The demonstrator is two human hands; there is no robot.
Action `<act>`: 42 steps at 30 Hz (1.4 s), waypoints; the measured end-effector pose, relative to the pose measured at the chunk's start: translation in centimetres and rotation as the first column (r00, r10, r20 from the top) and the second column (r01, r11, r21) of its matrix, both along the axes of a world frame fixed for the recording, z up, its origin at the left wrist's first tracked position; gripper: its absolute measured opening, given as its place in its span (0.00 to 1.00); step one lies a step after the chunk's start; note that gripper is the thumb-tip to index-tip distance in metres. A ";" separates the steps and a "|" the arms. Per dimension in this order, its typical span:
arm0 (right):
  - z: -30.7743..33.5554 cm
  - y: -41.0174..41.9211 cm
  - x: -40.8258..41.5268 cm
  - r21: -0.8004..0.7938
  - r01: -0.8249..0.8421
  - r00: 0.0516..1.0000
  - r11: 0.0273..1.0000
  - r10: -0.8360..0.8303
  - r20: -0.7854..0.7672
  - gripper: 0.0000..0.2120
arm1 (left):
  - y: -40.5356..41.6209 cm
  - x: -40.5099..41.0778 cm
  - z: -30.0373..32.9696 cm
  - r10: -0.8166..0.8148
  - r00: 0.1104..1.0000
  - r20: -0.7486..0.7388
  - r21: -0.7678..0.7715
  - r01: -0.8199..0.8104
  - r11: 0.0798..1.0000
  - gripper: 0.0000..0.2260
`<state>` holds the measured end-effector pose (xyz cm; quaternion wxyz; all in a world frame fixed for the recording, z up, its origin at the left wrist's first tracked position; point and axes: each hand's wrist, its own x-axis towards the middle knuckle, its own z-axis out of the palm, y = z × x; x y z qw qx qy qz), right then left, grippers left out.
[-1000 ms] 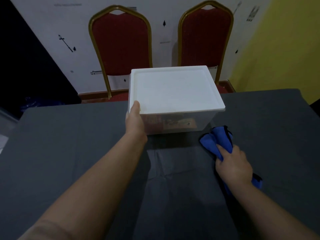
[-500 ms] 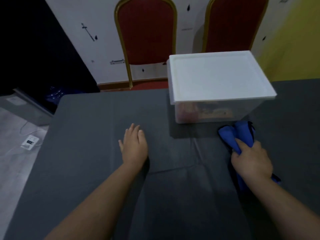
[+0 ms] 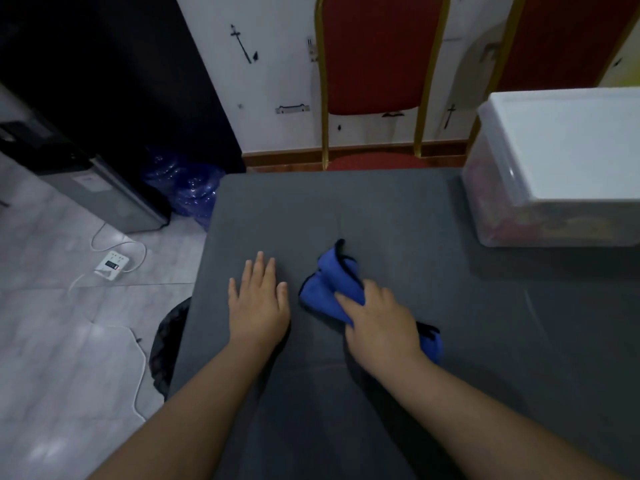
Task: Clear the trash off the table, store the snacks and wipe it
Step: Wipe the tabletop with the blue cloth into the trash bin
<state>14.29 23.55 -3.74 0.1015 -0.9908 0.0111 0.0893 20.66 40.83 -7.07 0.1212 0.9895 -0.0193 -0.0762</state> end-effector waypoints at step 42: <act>-1.4 9.5 24.0 -0.118 0.097 0.984 0.988 -0.077 0.161 0.15 | 9.5 3.0 -3.2 0.021 0.980 0.196 0.057 -0.033 0.998 0.28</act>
